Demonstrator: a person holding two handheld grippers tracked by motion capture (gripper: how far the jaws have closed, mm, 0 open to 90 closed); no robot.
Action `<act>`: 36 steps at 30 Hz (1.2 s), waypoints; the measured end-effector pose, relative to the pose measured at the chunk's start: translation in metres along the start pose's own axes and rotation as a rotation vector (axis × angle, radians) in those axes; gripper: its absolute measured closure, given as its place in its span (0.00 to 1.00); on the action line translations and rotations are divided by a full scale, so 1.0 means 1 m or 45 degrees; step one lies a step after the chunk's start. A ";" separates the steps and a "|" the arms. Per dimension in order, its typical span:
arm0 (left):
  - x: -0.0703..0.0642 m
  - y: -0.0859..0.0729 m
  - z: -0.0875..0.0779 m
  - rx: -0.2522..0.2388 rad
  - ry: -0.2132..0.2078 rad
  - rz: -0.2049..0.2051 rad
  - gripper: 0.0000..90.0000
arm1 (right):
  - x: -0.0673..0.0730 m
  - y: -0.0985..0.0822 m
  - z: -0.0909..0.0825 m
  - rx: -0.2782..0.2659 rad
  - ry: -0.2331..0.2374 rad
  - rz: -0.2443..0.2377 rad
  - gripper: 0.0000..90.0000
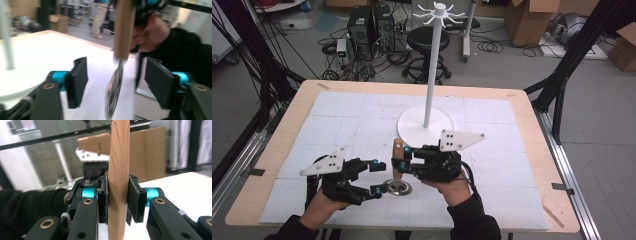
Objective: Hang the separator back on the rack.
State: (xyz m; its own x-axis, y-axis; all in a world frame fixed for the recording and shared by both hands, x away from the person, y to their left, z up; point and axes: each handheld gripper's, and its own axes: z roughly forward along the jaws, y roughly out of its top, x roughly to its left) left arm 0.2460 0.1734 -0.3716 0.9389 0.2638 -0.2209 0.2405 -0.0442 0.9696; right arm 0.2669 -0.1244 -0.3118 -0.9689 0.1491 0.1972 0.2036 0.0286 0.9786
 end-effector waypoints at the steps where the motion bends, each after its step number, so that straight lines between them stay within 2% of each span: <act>1: 0.003 -0.001 -0.003 0.001 0.026 0.002 0.35 | -0.003 0.005 -0.001 -0.007 -0.027 -0.001 0.81; 5: 0.012 -0.003 -0.018 -0.006 0.163 -0.002 0.25 | -0.016 0.027 -0.007 -0.008 -0.141 -0.016 0.81; 7: 0.016 -0.004 -0.025 -0.012 0.227 0.001 0.19 | -0.023 0.039 -0.008 -0.001 -0.176 -0.027 0.81; 9: 0.021 -0.006 -0.033 -0.028 0.272 0.000 0.19 | -0.030 0.052 -0.009 0.000 -0.204 -0.033 0.81; 16: 0.030 -0.011 -0.054 -0.042 0.360 -0.012 0.20 | -0.058 0.091 -0.004 0.011 -0.280 -0.055 0.81; 20: 0.037 -0.013 -0.067 -0.078 0.419 -0.027 0.20 | -0.071 0.110 0.001 0.021 -0.318 -0.064 0.81; 23: 0.039 -0.014 -0.074 -0.085 0.457 -0.022 0.20 | -0.081 0.125 0.003 0.001 -0.349 -0.071 0.81; 30: 0.044 -0.017 -0.088 -0.105 0.511 -0.022 0.20 | -0.096 0.155 -0.001 -0.037 -0.417 -0.080 0.81; 36: 0.046 -0.017 -0.094 -0.133 0.542 -0.025 0.21 | -0.106 0.169 -0.003 -0.049 -0.460 -0.065 0.81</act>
State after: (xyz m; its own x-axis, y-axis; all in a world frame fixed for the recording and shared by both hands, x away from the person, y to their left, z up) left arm 0.2618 0.2769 -0.3879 0.7443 0.6380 -0.1977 0.2107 0.0566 0.9759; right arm 0.4037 -0.1382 -0.1671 -0.8644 0.4880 0.1215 0.1442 0.0091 0.9895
